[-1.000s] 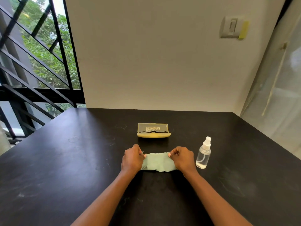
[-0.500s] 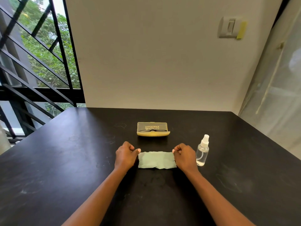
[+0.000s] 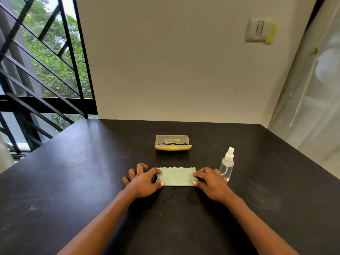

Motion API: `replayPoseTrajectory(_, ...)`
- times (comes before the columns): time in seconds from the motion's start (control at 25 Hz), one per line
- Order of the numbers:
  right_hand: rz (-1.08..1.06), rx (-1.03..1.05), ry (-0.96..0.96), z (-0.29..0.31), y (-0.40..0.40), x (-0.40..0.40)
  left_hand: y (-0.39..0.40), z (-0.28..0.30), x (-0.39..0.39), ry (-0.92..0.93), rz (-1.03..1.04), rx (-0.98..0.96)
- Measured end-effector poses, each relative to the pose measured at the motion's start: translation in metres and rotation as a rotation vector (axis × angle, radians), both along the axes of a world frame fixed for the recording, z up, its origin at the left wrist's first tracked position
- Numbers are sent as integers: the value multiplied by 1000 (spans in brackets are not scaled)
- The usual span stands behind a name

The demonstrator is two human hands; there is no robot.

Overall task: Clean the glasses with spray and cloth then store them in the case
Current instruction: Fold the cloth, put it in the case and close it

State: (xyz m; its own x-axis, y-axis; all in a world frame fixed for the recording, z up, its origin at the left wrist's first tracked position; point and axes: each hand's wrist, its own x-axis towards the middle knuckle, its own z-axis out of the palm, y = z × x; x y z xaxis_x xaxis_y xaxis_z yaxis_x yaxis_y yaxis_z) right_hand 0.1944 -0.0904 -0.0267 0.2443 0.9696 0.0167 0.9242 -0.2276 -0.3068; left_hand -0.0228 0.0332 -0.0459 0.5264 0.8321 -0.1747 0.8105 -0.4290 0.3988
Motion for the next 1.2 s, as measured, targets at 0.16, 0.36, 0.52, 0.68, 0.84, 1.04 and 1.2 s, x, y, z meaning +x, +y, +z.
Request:
replayPoseTrajectory(0.16,-2,99,29,5,1,-8,-16,11,10,-37,-19,110)
replayPoseTrajectory(0.36,139,-178,-114,-4,2,-31,-37,13,20,206,-166,189)
replayPoseTrajectory(0.52,77,-199,-132,-8,-2,-20,-34,7,8,228,-128,188)
replayPoseTrajectory(0.68,198,157,-83,-4,-7,-7,-25,9,-5,-81,-236,302)
replayPoseTrajectory(0.84,348,234,-76,1,-11,-4,-28,11,-10,-227,-308,384)
replayPoseTrajectory(1.04,426,290,-205,-4,-10,-3,-26,5,-11,-243,-450,579)
replayPoseTrajectory(1.2,381,275,-154,-5,-5,-1,-22,4,-8,-304,-443,519)
